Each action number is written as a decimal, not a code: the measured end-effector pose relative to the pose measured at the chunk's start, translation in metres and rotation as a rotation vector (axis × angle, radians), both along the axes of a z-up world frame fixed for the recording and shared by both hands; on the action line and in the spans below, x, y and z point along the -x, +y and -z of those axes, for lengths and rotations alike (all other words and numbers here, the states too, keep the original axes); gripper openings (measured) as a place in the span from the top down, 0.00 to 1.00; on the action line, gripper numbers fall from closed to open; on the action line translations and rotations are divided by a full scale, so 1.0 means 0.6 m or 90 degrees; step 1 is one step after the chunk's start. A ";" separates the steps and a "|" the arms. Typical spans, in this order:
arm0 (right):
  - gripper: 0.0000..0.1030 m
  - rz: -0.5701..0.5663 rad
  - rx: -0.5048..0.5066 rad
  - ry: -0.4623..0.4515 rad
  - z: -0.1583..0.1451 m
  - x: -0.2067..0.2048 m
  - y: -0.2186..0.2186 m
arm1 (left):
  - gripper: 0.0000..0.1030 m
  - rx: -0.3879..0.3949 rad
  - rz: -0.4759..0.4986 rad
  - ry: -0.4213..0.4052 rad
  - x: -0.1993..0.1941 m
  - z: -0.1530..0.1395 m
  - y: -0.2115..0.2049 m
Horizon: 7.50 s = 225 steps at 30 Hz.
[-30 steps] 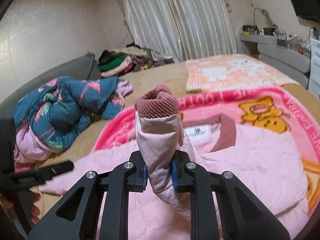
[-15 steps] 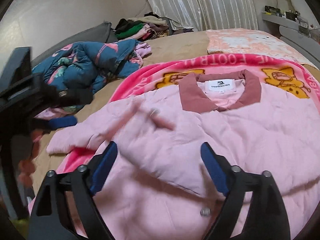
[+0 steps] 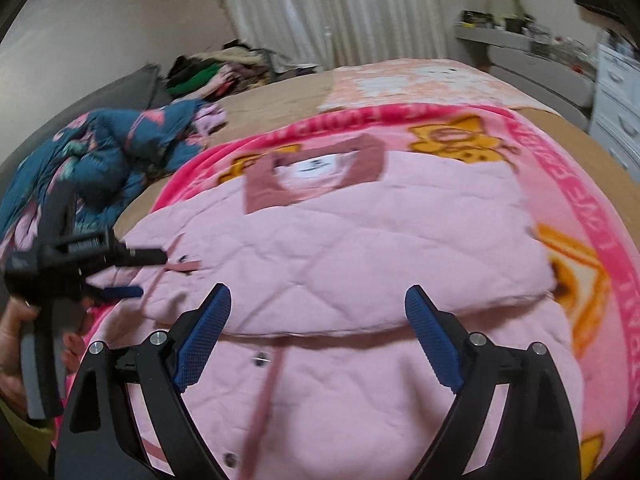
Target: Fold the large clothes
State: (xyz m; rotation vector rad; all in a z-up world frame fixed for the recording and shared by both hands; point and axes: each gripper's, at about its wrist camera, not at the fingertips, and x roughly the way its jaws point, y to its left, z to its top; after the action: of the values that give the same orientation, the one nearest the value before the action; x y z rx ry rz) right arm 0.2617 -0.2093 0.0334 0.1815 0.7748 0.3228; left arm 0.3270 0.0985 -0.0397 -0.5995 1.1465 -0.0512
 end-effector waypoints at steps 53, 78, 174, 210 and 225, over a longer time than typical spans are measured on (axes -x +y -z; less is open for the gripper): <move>0.07 0.141 0.098 0.155 0.120 -0.131 -0.099 | 0.82 -0.214 0.087 -0.117 0.044 0.007 0.034; 0.04 0.027 0.069 0.039 -0.014 -0.034 0.072 | 0.09 -0.209 -0.049 -0.140 0.163 -0.054 0.155; 0.04 -0.143 0.052 0.034 0.008 0.033 0.333 | 0.88 -0.138 -0.385 -0.296 0.271 -0.098 0.518; 0.04 0.036 -0.061 -0.073 -0.152 0.167 -0.043 | 0.97 -0.187 -0.066 -0.456 0.228 -0.311 0.093; 0.04 0.068 -0.109 -0.076 -0.155 0.187 -0.114 | 0.97 -0.177 -0.014 -0.472 0.209 -0.357 -0.004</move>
State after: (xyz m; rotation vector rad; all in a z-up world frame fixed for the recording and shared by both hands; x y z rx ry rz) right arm 0.1496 -0.2778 0.1263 0.3600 0.6175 0.2952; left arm 0.2018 0.0959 0.1745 -0.2966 0.4144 -0.0853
